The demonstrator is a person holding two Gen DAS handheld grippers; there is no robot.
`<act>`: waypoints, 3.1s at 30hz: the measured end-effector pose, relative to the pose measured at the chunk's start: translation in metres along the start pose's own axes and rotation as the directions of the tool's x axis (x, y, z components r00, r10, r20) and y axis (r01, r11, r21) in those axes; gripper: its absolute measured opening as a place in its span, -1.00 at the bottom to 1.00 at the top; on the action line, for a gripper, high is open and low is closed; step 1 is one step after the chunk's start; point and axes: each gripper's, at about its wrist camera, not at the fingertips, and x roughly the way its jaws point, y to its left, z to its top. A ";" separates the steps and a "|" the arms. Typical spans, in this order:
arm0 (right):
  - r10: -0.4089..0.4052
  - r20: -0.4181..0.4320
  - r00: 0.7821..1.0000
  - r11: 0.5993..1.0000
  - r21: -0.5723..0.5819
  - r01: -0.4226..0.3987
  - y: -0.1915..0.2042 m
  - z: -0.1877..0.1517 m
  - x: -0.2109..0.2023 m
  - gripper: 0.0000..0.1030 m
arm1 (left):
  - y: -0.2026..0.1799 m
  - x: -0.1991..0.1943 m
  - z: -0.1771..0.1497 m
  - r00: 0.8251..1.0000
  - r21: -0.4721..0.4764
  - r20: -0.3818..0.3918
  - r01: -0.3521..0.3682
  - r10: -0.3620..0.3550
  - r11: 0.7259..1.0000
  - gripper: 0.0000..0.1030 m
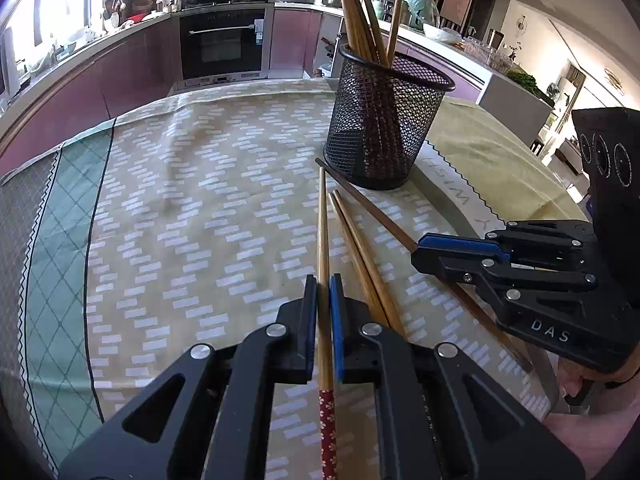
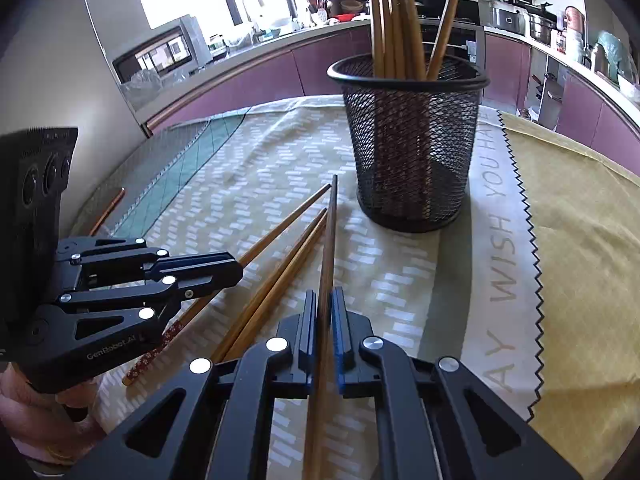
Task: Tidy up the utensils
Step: 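Lift both chopsticks upright and carry them over the mesh cup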
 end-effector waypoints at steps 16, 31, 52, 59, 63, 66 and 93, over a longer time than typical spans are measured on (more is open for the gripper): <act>0.075 -0.052 0.996 0.997 -0.029 -0.077 0.010 -0.001 0.009 -0.82 | -0.008 0.005 -0.007 1.000 0.044 -0.030 0.011 -0.010 0.999 -0.61; 0.074 -0.036 0.997 0.997 -0.032 -0.075 0.011 0.008 0.012 -0.88 | -0.012 0.007 -0.001 1.000 0.042 -0.021 0.000 0.001 0.999 -0.85; 0.107 0.150 0.983 0.994 -0.024 -0.105 -0.005 0.025 -0.053 -0.89 | -0.009 -0.045 0.023 0.985 0.015 0.111 0.129 -0.129 0.992 -0.85; 0.101 0.211 0.972 0.995 -0.023 -0.098 -0.011 0.034 -0.071 -0.89 | -0.004 -0.062 0.033 0.976 0.011 0.157 0.152 -0.152 0.988 -0.85; 0.096 0.243 0.965 0.995 -0.025 -0.093 -0.013 0.039 -0.079 -0.89 | -0.003 -0.072 0.038 0.971 0.011 0.187 0.150 -0.149 0.989 -0.85; 0.091 0.266 0.960 0.996 -0.024 -0.088 -0.014 0.042 -0.085 -0.89 | -0.001 -0.080 0.042 0.965 0.013 0.214 0.150 -0.150 0.989 -0.85; 0.057 0.468 0.882 0.998 -0.053 -0.036 -0.032 0.115 -0.144 -0.89 | -0.011 -0.122 0.122 0.894 0.053 0.416 0.163 -0.170 0.985 -0.85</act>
